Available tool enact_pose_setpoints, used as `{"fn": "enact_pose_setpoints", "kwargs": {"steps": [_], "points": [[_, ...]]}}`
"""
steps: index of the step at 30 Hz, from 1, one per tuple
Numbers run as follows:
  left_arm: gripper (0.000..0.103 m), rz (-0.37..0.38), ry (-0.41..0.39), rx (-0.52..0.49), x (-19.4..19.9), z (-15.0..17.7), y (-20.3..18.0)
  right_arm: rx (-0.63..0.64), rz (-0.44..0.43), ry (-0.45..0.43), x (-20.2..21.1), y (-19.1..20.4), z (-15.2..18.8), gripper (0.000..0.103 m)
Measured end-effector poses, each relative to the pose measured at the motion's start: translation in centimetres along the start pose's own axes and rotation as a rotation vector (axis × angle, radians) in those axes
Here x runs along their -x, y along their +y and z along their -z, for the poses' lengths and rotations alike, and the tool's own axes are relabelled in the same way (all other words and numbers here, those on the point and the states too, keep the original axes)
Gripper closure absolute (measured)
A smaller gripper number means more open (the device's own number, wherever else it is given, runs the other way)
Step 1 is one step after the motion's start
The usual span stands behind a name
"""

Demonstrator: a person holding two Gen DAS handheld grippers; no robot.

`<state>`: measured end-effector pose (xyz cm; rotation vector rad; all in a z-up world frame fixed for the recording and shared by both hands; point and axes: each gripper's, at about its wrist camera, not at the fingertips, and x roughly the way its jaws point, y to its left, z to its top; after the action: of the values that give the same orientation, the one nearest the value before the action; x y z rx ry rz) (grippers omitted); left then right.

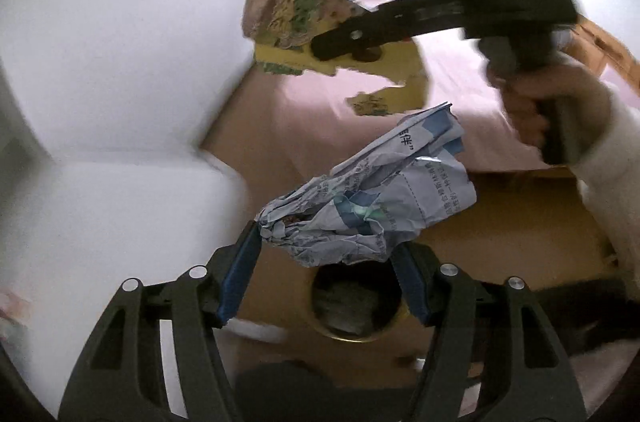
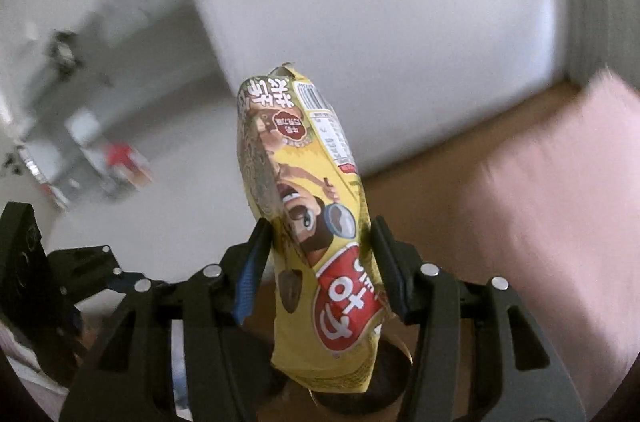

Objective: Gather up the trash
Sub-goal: 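Carry both items over the bin and open both grippers to drop them, then swing both grippers back toward the desk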

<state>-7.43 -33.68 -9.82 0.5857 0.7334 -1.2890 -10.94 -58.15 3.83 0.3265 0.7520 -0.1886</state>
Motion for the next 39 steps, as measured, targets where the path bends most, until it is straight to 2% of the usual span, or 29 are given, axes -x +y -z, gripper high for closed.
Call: {"fn": "enact_pose_setpoints", "kwargs": {"steps": [2, 3, 4, 5, 6, 8, 10, 11, 16, 20, 22, 24, 25, 28, 32, 34, 35, 37, 39], "points": [[0.040, 0.079, 0.151, 0.129, -8.7, 2.2, -0.2, -0.120, -0.002, 0.145, -4.3, -4.6, 4.6, 0.052], [0.040, 0.089, 0.198, 0.156, -11.0, 2.9, -0.2, -0.166, -0.002, 0.204, -6.2, -6.1, 6.5, 0.052], [0.040, 0.092, 0.284, 0.208, -15.2, 4.5, -0.2, -0.221, -0.004, 0.279, -8.8, -7.9, 8.9, 0.052], [0.040, 0.092, 0.310, 0.222, -16.4, 5.0, -0.1, -0.270, 0.001, 0.355, -11.4, -9.5, 11.5, 0.052], [0.040, 0.088, 0.380, 0.260, -19.5, 6.3, -0.1, -0.300, 0.001, 0.406, -13.2, -10.3, 13.2, 0.052], [0.041, 0.043, 0.468, 0.261, -23.1, 7.5, -0.9, -0.381, -0.015, 0.512, -17.1, -12.0, 17.0, 0.054], [0.041, 0.039, 0.497, 0.267, -24.0, 7.7, -0.9, -0.433, -0.010, 0.560, -19.1, -13.1, 19.0, 0.054], [0.041, 0.045, 0.511, 0.302, -24.9, 7.6, -0.5, -0.453, -0.008, 0.570, -19.7, -13.7, 19.7, 0.054], [0.041, 0.049, 0.521, 0.332, -25.6, 7.3, 0.8, -0.511, -0.044, 0.583, -20.5, -15.0, 20.7, 0.054], [0.040, 0.050, 0.536, 0.348, -26.2, 7.8, -0.5, -0.518, -0.047, 0.583, -21.0, -15.2, 20.7, 0.054], [0.036, 0.021, 0.560, 0.344, -26.7, 7.8, -0.5, -0.522, -0.047, 0.588, -21.3, -15.3, 21.0, 0.041], [0.011, 0.000, 0.576, 0.345, -25.6, 8.4, 0.9, -0.516, -0.039, 0.598, -21.7, -15.1, 20.9, 0.016], [0.010, -0.009, 0.569, 0.350, -25.5, 8.3, 1.0, -0.516, -0.030, 0.601, -21.7, -15.1, 20.8, 0.013], [0.010, 0.037, 0.548, 0.353, -24.8, 8.3, 1.1, -0.539, -0.039, 0.565, -21.2, -15.3, 20.2, 0.012], [0.010, 0.077, 0.516, 0.345, -23.6, 7.8, 0.0, -0.539, 0.005, 0.454, -18.4, -15.6, 17.8, 0.012], [0.010, 0.115, 0.401, 0.339, -21.0, 5.7, -0.9, -0.501, 0.064, 0.366, -15.9, -15.4, 15.7, 0.012], [0.010, 0.117, 0.374, 0.337, -20.3, 4.7, -1.4, -0.468, 0.109, 0.311, -14.2, -15.0, 14.4, 0.012], [0.010, 0.138, 0.247, 0.313, -16.3, 2.0, -2.2, -0.406, 0.180, 0.212, -11.1, -13.6, 12.1, 0.009], [0.010, 0.147, 0.070, 0.288, -10.0, -0.7, -2.3, -0.315, 0.256, 0.079, -7.2, -11.1, 9.3, 0.007]]}}
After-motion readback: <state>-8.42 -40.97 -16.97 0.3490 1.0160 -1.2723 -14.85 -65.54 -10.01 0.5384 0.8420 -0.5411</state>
